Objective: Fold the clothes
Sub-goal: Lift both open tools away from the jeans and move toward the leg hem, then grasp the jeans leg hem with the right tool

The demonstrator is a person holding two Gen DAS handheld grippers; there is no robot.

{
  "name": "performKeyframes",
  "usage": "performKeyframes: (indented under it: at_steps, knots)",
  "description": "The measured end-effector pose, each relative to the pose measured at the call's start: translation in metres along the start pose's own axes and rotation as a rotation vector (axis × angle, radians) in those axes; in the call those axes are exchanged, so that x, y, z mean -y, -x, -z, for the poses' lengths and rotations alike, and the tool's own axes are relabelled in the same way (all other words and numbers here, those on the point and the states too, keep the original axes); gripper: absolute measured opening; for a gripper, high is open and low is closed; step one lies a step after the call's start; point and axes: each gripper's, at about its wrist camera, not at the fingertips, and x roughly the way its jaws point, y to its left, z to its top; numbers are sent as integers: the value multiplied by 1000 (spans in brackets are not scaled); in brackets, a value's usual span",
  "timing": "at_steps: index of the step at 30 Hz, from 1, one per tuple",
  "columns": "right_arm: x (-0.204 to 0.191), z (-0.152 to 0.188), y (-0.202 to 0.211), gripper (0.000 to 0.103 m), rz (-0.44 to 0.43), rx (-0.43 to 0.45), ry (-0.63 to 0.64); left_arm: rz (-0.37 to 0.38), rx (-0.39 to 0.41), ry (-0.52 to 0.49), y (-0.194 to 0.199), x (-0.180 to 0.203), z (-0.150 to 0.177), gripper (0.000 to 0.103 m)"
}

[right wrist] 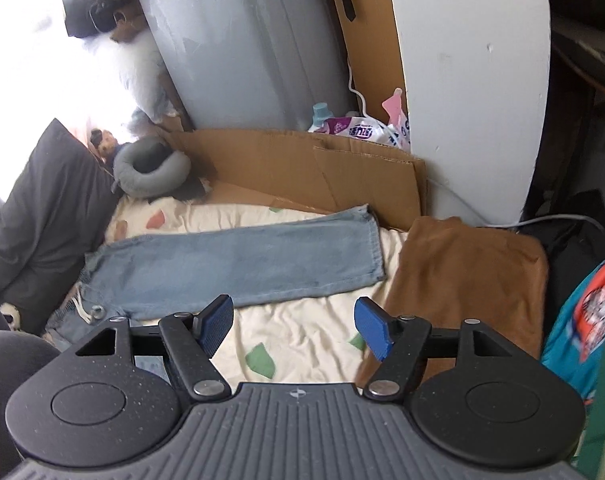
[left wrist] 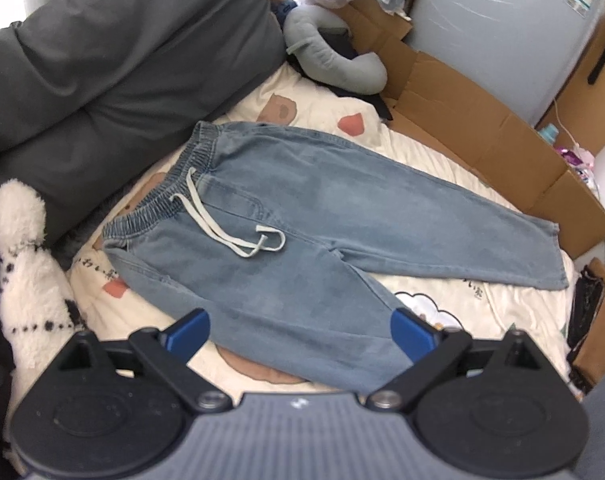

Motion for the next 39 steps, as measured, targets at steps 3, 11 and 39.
performKeyframes:
  at_steps: [3,11,39]
  knots:
    - [4,21,-9,75,-17,11,-24,15,6,34,-3,-4,10,98]
    - [-1,71,-49,75,-76,-43,-22,31,-17,61,-11,-15,30,98]
    - [-36,205,-205,75,-251,-350,-93,11,-175,133,-128,-12,86,98]
